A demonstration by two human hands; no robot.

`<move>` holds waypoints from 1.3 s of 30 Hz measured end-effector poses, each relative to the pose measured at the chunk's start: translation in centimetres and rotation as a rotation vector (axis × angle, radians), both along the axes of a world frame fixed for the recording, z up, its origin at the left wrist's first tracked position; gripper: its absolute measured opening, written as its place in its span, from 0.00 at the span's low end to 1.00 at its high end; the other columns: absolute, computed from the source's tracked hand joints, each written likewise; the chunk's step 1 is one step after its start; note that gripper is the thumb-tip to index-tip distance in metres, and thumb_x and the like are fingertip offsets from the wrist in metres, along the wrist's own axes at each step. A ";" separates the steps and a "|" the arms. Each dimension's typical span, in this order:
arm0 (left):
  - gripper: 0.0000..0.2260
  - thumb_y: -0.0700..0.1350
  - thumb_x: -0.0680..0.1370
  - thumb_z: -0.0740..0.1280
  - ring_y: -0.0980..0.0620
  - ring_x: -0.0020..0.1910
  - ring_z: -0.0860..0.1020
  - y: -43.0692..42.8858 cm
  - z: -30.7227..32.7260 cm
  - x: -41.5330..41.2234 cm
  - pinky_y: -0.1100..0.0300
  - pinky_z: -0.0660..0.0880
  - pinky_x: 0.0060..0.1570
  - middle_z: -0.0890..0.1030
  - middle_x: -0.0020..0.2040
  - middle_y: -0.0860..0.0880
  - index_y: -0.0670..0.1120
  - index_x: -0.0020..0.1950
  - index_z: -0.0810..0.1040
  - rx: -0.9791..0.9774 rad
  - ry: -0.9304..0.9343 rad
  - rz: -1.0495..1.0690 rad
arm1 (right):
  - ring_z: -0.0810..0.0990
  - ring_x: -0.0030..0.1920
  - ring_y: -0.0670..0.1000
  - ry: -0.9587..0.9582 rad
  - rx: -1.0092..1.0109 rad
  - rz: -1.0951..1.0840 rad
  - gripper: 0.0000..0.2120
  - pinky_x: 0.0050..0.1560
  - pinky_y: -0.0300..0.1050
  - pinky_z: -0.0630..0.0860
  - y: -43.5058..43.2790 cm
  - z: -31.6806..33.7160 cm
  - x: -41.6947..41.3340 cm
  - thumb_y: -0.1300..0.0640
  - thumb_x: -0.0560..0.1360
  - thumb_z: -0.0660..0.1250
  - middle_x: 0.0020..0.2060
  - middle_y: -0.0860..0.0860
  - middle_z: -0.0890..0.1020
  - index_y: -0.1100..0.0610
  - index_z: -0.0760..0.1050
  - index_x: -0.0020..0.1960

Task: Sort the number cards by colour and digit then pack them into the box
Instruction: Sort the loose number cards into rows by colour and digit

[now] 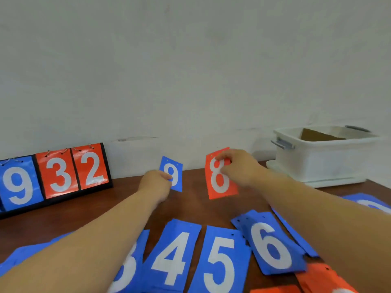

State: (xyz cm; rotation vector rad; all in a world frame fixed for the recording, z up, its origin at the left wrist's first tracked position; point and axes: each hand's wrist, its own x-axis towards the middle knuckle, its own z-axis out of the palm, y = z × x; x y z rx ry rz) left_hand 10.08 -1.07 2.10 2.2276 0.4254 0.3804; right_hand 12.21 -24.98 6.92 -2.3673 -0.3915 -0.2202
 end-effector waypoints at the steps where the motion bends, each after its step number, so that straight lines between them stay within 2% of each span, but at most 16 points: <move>1: 0.13 0.36 0.77 0.66 0.45 0.55 0.81 -1.5 0.8 -0.5 0.57 0.78 0.54 0.83 0.58 0.46 0.50 0.51 0.86 -0.081 -0.053 -0.025 | 0.80 0.54 0.49 -0.026 0.035 -0.001 0.19 0.52 0.35 0.71 -2.5 1.4 -1.6 0.68 0.73 0.65 0.52 0.46 0.81 0.52 0.81 0.59; 4: 0.14 0.35 0.77 0.63 0.44 0.52 0.82 -7.4 3.3 -3.0 0.55 0.79 0.53 0.84 0.52 0.45 0.48 0.54 0.85 -0.173 -0.114 -0.167 | 0.83 0.49 0.49 -0.032 0.120 -0.047 0.18 0.50 0.42 0.80 -10.7 4.4 -6.3 0.68 0.73 0.67 0.48 0.46 0.83 0.47 0.81 0.53; 8: 0.18 0.32 0.73 0.68 0.48 0.47 0.84 -16.6 4.1 -7.1 0.61 0.76 0.42 0.85 0.50 0.48 0.55 0.50 0.84 -0.236 -0.112 -0.366 | 0.85 0.48 0.52 0.024 0.191 -0.147 0.19 0.47 0.48 0.83 -20.3 3.8 -11.8 0.71 0.72 0.66 0.51 0.52 0.85 0.48 0.81 0.51; 11: 0.19 0.32 0.73 0.71 0.49 0.42 0.85 -22.4 4.0 -9.9 0.55 0.82 0.42 0.85 0.47 0.49 0.57 0.51 0.82 -0.250 -0.089 -0.467 | 0.84 0.50 0.52 0.014 0.218 -0.227 0.21 0.52 0.51 0.83 -25.8 2.3 -15.0 0.70 0.71 0.66 0.52 0.51 0.84 0.45 0.80 0.51; 13: 0.19 0.33 0.73 0.71 0.45 0.42 0.86 -25.3 3.8 -11.1 0.50 0.84 0.46 0.85 0.46 0.48 0.56 0.55 0.83 -0.243 -0.072 -0.509 | 0.83 0.51 0.50 0.057 0.198 -0.253 0.22 0.48 0.49 0.83 -28.4 1.6 -17.1 0.68 0.72 0.65 0.53 0.47 0.82 0.43 0.79 0.55; 18: 0.15 0.35 0.79 0.64 0.53 0.46 0.84 -29.3 3.3 -12.8 0.61 0.77 0.37 0.81 0.52 0.51 0.52 0.57 0.83 -0.236 -0.048 -0.553 | 0.79 0.53 0.48 0.122 0.019 -0.279 0.22 0.46 0.40 0.79 -32.7 -0.4 -19.5 0.65 0.74 0.62 0.58 0.45 0.78 0.42 0.76 0.60; 22: 0.18 0.33 0.79 0.62 0.53 0.46 0.83 -30.7 2.8 -13.4 0.58 0.80 0.45 0.79 0.51 0.51 0.51 0.61 0.83 -0.209 -0.006 -0.555 | 0.78 0.56 0.48 0.265 -0.300 -0.227 0.22 0.49 0.43 0.81 -33.6 -3.6 -19.8 0.59 0.75 0.62 0.61 0.44 0.77 0.37 0.74 0.63; 24: 0.20 0.32 0.78 0.63 0.51 0.42 0.82 -31.2 2.5 -13.5 0.63 0.75 0.34 0.81 0.47 0.49 0.51 0.62 0.82 -0.164 0.010 -0.573 | 0.77 0.59 0.52 0.286 -0.457 -0.238 0.19 0.52 0.49 0.82 -33.4 -5.2 -19.8 0.49 0.75 0.64 0.61 0.45 0.76 0.33 0.73 0.63; 25: 0.20 0.31 0.77 0.64 0.51 0.39 0.81 -31.4 2.4 -13.5 0.65 0.72 0.29 0.80 0.44 0.48 0.51 0.62 0.82 -0.146 0.008 -0.578 | 0.75 0.63 0.54 0.257 -0.546 -0.242 0.17 0.56 0.52 0.79 -33.4 -5.7 -19.8 0.43 0.75 0.63 0.62 0.45 0.75 0.32 0.73 0.63; 27: 0.20 0.30 0.76 0.66 0.52 0.34 0.76 -31.9 2.1 -13.4 0.68 0.70 0.26 0.77 0.41 0.49 0.51 0.61 0.82 -0.128 -0.005 -0.581 | 0.68 0.68 0.56 0.238 -0.614 -0.274 0.19 0.64 0.56 0.73 -33.8 -6.4 -19.6 0.35 0.73 0.63 0.64 0.44 0.71 0.31 0.72 0.64; 29: 0.18 0.30 0.75 0.69 0.54 0.33 0.75 -32.5 1.9 -13.3 0.70 0.71 0.28 0.77 0.41 0.50 0.49 0.60 0.82 -0.127 -0.015 -0.585 | 0.68 0.67 0.54 0.240 -0.521 -0.287 0.21 0.63 0.53 0.73 -34.3 -6.4 -19.2 0.36 0.72 0.67 0.66 0.44 0.70 0.33 0.73 0.64; 30: 0.18 0.30 0.75 0.70 0.54 0.33 0.76 -32.8 1.7 -13.1 0.69 0.72 0.29 0.78 0.41 0.49 0.47 0.60 0.82 -0.122 -0.017 -0.590 | 0.72 0.64 0.52 0.226 -0.383 -0.277 0.19 0.61 0.50 0.75 -34.4 -6.2 -19.1 0.38 0.73 0.68 0.66 0.44 0.73 0.36 0.75 0.63; 32: 0.16 0.31 0.74 0.72 0.54 0.32 0.76 -33.6 1.3 -12.9 0.68 0.72 0.31 0.77 0.39 0.48 0.46 0.58 0.82 -0.106 -0.022 -0.604 | 0.81 0.55 0.48 0.208 0.035 -0.252 0.12 0.56 0.47 0.80 -33.9 -5.7 -18.7 0.44 0.75 0.69 0.59 0.46 0.81 0.41 0.78 0.58; 34: 0.15 0.31 0.73 0.73 0.54 0.30 0.74 -34.5 0.9 -12.8 0.65 0.73 0.32 0.77 0.37 0.46 0.47 0.55 0.83 -0.080 -0.025 -0.636 | 0.85 0.47 0.48 0.231 0.361 -0.194 0.08 0.51 0.48 0.82 -33.1 -5.1 -18.2 0.48 0.77 0.69 0.51 0.48 0.84 0.43 0.79 0.56; 36: 0.14 0.33 0.73 0.73 0.53 0.32 0.76 -35.4 0.6 -12.8 0.63 0.74 0.34 0.80 0.41 0.43 0.49 0.53 0.83 -0.067 -0.029 -0.672 | 0.83 0.38 0.47 0.203 0.459 -0.143 0.09 0.41 0.44 0.80 -32.3 -5.1 -17.4 0.52 0.77 0.70 0.48 0.50 0.84 0.44 0.79 0.56; 39: 0.14 0.35 0.72 0.75 0.55 0.38 0.79 -36.5 0.2 -12.5 0.64 0.77 0.38 0.82 0.48 0.48 0.53 0.51 0.82 -0.045 -0.050 -0.721 | 0.78 0.34 0.45 0.109 0.401 -0.236 0.12 0.32 0.35 0.72 -32.1 -5.5 -15.4 0.60 0.75 0.70 0.44 0.51 0.82 0.47 0.79 0.56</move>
